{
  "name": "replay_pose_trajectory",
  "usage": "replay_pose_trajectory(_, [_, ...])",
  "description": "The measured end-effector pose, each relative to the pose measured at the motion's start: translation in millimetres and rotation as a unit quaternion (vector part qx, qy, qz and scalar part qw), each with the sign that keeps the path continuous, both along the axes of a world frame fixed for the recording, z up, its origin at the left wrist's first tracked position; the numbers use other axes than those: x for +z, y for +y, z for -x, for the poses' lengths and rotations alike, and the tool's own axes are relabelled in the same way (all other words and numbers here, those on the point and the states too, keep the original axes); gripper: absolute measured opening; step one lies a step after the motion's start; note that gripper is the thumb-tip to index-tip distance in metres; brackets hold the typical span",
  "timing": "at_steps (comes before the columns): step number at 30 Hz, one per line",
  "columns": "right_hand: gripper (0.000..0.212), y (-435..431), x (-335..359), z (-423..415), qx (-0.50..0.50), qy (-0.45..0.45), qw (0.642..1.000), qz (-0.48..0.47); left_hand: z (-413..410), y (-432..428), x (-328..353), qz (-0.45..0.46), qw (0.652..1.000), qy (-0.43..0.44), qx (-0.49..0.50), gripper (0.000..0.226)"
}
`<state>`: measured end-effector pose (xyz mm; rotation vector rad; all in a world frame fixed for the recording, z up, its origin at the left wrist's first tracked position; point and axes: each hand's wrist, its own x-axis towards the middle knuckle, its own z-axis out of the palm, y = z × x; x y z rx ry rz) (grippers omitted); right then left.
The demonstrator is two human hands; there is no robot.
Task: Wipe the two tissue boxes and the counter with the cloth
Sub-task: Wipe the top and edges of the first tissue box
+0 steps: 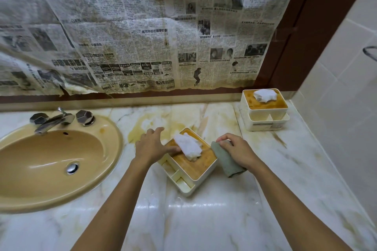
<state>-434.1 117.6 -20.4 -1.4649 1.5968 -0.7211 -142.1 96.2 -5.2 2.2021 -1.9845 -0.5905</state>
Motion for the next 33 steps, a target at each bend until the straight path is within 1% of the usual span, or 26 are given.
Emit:
replay_pose_trajectory(2, [0.017,-0.4,2.6,-1.4,-0.027,-0.012,1.000,0.006,-0.4,-0.3,3.5,-0.038,0.999,-0.005,0.034,0.098])
replay_pose_trajectory(4, [0.018,-1.6,3.3,-4.9,-0.039,-0.014,0.999,0.005,1.5,-2.5,3.8,-0.072,0.996,0.002,0.050,0.082])
replay_pose_trajectory(5, [0.018,-1.7,2.9,-7.2,-0.033,-0.017,0.999,-0.002,2.6,-3.4,2.6,-0.082,0.995,0.016,0.054,0.077])
replay_pose_trajectory(7, [0.018,0.1,0.9,-10.5,-0.019,-0.027,0.999,-0.018,6.0,-4.0,1.2,-0.090,0.993,0.049,0.058,0.078])
replay_pose_trajectory(10, [0.017,6.1,1.2,-8.5,-0.009,-0.024,0.999,-0.023,11.7,-2.5,-0.3,-0.069,0.990,0.108,0.067,0.078])
replay_pose_trajectory(11, [0.016,7.9,1.5,-7.1,-0.001,-0.021,1.000,-0.023,15.1,-1.9,0.2,-0.058,0.988,0.125,0.067,0.074])
replay_pose_trajectory(14, [0.015,12.4,2.5,-6.6,0.015,-0.029,0.999,-0.004,30.2,1.3,4.3,-0.029,0.987,0.147,0.055,0.056])
replay_pose_trajectory(17, [0.015,15.5,4.2,-11.2,-0.014,-0.052,0.998,0.034,43.2,3.4,7.6,-0.016,0.986,0.161,0.038,0.056])
replay_pose_trajectory(19, [0.014,17.8,6.9,-13.1,-0.048,-0.075,0.995,0.052,51.0,3.1,6.0,-0.007,0.990,0.140,0.033,0.064])
replay_pose_trajectory(21, [0.014,19.3,10.5,-13.8,-0.081,-0.092,0.990,0.063,62.9,3.9,3.5,0.001,0.995,0.092,0.036,0.081])
replay_pose_trajectory(23, [0.014,19.9,13.1,-14.3,-0.110,-0.093,0.987,0.075,78.9,6.4,1.1,0.027,0.998,0.037,0.032,0.095])
replay_pose_trajectory(24, [0.014,19.9,13.9,-14.7,-0.123,-0.092,0.985,0.079,87.0,7.9,1.0,0.048,0.998,0.022,0.030,0.099])
replay_pose_trajectory(26, [0.012,20.2,15.2,-15.3,-0.143,-0.093,0.982,0.082,98.7,8.7,-0.8,0.083,0.996,0.004,0.023,0.097])
replay_pose_trajectory(28, [0.012,20.7,15.9,-15.2,-0.149,-0.094,0.981,0.083,103.9,8.5,-3.1,0.098,0.995,-0.003,0.021,0.088])
replay_pose_trajectory(31, [0.012,21.6,16.7,-14.2,-0.144,-0.091,0.982,0.084,101.3,7.2,-6.2,0.115,0.993,0.013,0.033,0.072])
replay_pose_trajectory(33, [0.012,22.1,15.9,-14.8,-0.140,-0.087,0.983,0.080,93.9,4.8,-5.6,0.119,0.992,0.029,0.039,0.068])
